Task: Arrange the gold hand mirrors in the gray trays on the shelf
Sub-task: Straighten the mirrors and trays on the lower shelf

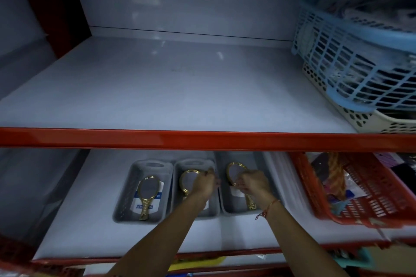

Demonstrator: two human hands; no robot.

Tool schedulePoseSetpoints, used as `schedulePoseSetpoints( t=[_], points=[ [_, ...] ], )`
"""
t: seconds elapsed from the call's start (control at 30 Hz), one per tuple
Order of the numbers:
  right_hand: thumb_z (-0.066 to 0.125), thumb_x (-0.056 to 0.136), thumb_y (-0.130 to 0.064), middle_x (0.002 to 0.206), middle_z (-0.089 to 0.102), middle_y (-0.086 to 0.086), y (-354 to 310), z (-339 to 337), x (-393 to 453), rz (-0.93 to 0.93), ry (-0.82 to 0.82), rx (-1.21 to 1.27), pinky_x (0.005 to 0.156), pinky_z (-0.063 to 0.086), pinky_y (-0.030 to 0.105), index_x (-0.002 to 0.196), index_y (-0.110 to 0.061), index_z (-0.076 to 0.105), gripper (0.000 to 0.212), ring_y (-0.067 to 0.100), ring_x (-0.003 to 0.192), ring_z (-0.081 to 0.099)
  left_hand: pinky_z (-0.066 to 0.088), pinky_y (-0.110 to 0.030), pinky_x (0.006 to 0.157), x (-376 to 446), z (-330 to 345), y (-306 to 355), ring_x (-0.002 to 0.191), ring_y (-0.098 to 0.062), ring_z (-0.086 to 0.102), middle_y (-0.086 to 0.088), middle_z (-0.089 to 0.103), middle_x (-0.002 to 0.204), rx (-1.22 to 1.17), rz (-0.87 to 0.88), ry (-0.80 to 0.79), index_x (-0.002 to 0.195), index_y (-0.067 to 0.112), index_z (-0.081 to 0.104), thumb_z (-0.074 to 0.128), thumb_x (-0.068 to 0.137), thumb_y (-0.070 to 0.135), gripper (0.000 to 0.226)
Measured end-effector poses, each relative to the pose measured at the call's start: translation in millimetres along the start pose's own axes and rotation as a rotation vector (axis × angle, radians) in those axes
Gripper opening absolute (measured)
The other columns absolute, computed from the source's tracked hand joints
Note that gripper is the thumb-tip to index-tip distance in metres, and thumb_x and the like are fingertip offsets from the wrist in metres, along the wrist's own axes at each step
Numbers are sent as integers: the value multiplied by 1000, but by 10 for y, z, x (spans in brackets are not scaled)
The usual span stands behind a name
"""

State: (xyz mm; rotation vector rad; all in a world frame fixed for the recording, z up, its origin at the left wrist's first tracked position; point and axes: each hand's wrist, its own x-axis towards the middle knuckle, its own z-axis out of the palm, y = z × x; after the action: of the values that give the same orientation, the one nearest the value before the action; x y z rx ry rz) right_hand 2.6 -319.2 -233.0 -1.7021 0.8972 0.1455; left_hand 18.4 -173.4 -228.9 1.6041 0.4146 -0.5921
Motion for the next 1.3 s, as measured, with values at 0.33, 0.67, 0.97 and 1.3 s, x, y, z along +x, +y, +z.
schedulePoseSetpoints(
  t=[0.33,0.67,0.97,1.3],
  points=[
    [49,90,0,71,55,8,416,-501,275,117,-82,-256,56,44,27,63,-11,49,29,19,63,54,48,-29,70,-11,686,-212,73,-19,54,-8,58,86,-54,-207,-163,133,4,48,32,102,32,44],
    [67,80,-4,68,68,13,402,-482,305,128,-218,-246,56,58,27,69,-1,63,12,22,61,67,46,-35,90,-34,880,-191,71,-21,57,-5,59,77,-99,-267,-201,83,11,57,20,105,41,52],
    [62,82,-19,50,49,-1,381,-480,223,-214,-84,-587,40,31,18,48,-14,49,36,8,46,45,57,-37,84,-37,717,-238,97,-30,69,-21,70,111,92,23,-151,103,3,63,42,100,17,26],
    [55,93,-27,47,37,-2,591,-405,-298,-584,-301,-851,52,32,19,45,-26,40,50,3,49,40,50,-34,83,-394,-300,-680,99,-27,66,-11,70,107,1103,558,94,107,10,65,38,102,29,33]
  ],
)
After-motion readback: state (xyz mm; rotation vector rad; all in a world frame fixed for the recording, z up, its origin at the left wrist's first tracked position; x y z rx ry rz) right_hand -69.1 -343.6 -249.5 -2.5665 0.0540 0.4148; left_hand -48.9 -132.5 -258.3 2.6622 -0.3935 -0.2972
